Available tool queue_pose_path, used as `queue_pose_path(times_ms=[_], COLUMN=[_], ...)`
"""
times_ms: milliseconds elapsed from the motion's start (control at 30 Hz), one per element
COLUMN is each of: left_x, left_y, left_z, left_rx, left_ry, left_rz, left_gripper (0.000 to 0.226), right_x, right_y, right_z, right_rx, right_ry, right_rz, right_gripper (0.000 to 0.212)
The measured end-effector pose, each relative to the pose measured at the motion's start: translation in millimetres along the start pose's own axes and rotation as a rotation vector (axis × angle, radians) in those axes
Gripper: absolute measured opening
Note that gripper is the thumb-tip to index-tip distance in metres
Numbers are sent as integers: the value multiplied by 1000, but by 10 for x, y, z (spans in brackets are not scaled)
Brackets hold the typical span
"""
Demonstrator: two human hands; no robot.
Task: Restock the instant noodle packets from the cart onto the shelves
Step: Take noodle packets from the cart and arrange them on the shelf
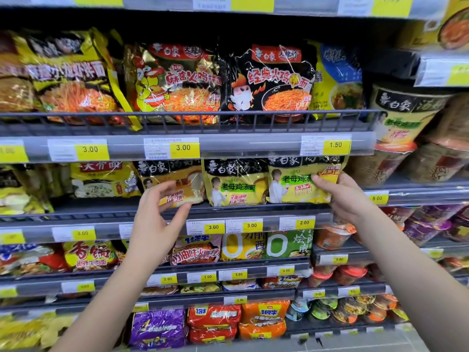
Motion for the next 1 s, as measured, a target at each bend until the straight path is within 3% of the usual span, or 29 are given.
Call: queue_pose_path(times_ms=[133,233,367,500,633,767,900,1000], left_x=[46,47,10,-23,-48,-58,-40,-34], left_y=[16,17,-2,-7,-22,-44,-59,-70], left_z=[-14,-10,37,88,117,158,156,150], left_rx=[9,3,-14,-8,-12,-25,-24,-19], left_ry=[8,9,20,49,47,57,69,89], left_rz=[11,14,3,-14,-29,-31,-36,-42], left_gripper=[52,50,49,49,49,49,49,48], right_x=[63,61,92,63,57,49,100,118], right_y=[-103,-131,-152,-106,-101,-72,4,126], right_z=[17,-14,-20,-30,1,36,58,56], right_rx=[48,58,53,54,-15,-119,-172,-184], right_ry=[53,243,512,731,860,895,888,918], right_rz=[30,70,146,163,167,163,238,305], right_gripper=[101,57,19,11,44,32,62,57])
Point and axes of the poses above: each hand's wrist, its own y-axis away from the middle knuckle, its own x-axis out of the back of the hand, z = x × y, the point moved 7 cm from there along -y, towards the middle knuckle, and after that the axes turned 7 degrees about y, right-handed, at the moved point
